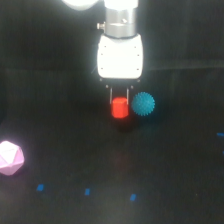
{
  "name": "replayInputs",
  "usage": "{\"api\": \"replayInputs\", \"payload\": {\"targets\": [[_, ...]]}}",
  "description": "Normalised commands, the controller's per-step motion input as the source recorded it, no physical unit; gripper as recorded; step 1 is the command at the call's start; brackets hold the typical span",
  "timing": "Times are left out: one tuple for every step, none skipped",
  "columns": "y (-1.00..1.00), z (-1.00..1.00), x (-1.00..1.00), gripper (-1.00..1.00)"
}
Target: Pick up the red object from the table
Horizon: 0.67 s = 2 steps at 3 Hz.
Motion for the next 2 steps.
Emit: {"api": "replayInputs", "payload": {"targets": [[0.69, 1.00, 0.40, -0.96], [-0.38, 0.98, 0.02, -0.97]]}}
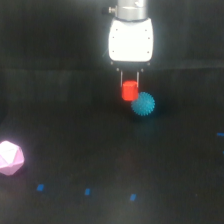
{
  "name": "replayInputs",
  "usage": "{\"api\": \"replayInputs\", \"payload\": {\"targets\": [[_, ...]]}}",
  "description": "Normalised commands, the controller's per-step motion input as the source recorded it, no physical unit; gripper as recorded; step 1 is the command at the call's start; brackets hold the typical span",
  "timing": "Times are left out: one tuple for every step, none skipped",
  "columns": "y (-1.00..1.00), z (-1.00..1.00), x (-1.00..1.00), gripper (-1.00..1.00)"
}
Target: Pick up the red object from the table
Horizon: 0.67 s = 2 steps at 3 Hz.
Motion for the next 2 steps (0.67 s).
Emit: {"api": "replayInputs", "payload": {"targets": [[-0.43, 0.22, 0.06, -1.00], [-0.56, -0.74, 0.05, -0.52]]}}
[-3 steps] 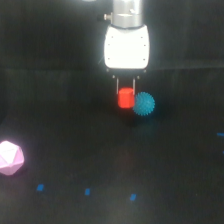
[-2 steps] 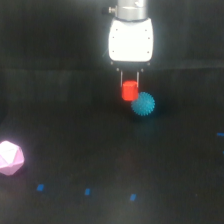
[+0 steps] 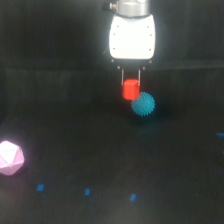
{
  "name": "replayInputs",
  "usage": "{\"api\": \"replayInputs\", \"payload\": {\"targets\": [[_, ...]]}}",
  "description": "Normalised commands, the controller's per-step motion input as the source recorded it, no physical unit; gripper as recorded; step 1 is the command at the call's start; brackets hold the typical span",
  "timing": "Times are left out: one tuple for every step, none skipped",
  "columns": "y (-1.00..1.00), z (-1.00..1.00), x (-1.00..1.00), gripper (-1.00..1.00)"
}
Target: Pick up the red object from the table
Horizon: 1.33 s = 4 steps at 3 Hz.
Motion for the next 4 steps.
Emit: {"api": "replayInputs", "payload": {"targets": [[-0.94, 0.26, -0.47, -0.91], [0.44, 0.41, 0.17, -0.65], [-0.18, -0.27, -0.01, -1.00], [-0.27, -0.24, 0.02, -0.98]]}}
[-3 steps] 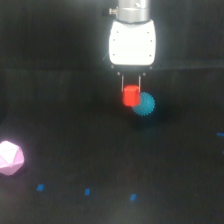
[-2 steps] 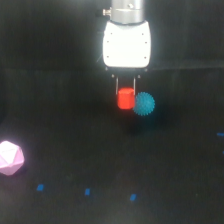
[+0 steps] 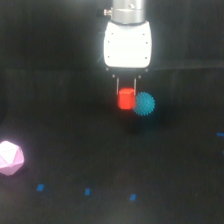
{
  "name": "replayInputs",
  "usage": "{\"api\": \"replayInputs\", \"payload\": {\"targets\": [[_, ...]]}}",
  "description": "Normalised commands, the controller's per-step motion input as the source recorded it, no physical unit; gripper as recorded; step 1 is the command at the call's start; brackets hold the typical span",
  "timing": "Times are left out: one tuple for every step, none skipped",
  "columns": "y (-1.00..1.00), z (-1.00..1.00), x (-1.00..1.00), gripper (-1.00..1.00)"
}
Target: Pick up the red object from the table
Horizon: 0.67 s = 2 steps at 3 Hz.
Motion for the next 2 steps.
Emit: {"api": "replayInputs", "payload": {"targets": [[-0.31, -0.46, 0.41, -0.86], [-1.00, 0.12, 0.18, -1.00]]}}
